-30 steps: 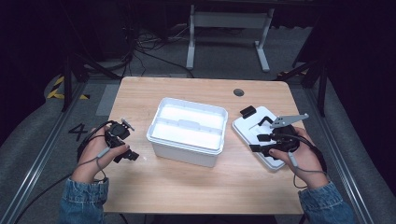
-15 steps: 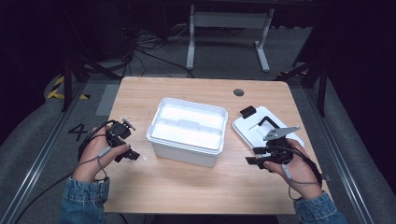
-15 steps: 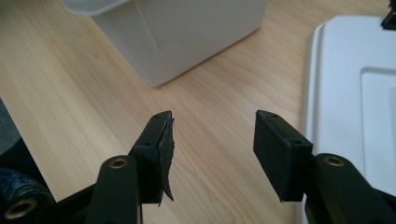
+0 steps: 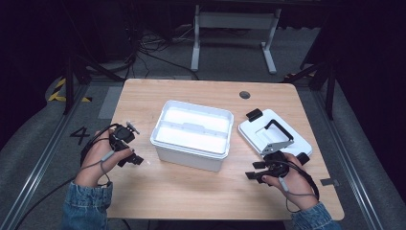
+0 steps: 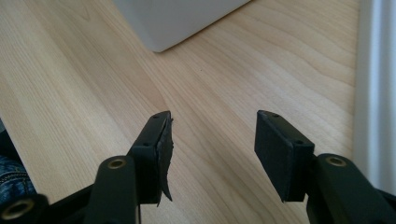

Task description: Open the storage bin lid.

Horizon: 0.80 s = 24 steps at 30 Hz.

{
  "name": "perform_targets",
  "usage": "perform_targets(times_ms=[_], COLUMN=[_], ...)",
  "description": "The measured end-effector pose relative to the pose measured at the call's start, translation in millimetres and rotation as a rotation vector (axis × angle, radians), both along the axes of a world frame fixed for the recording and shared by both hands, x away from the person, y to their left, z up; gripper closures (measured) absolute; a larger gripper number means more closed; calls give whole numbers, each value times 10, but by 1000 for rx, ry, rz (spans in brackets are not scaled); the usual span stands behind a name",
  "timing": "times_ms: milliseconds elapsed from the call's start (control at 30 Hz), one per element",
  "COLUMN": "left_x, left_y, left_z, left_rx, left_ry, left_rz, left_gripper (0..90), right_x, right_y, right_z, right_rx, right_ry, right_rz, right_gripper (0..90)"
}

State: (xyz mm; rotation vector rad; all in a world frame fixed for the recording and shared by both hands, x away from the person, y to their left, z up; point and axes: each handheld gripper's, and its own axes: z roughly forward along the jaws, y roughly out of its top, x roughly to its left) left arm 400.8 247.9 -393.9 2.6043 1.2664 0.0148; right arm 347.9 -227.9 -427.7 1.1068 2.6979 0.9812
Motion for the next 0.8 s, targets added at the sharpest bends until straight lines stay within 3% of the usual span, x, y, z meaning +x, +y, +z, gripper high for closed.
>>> perform_targets(times_ms=[267, 500, 800], left_x=[-1, -2, -7], left_y=[-3, 22, 24], left_z=[-1, 14, 17], left_rx=[-2, -8, -5], left_ry=[-1, -7, -5], left_rz=[-1, 3, 4], left_gripper=[226, 226, 226], right_x=[-22, -54, -74], right_y=[73, 138, 192], right_z=[-147, -253, -267], right_rx=[-31, -51, -44], right_ry=[-18, -74, -82], right_rz=[13, 27, 43], right_gripper=[466, 472, 476])
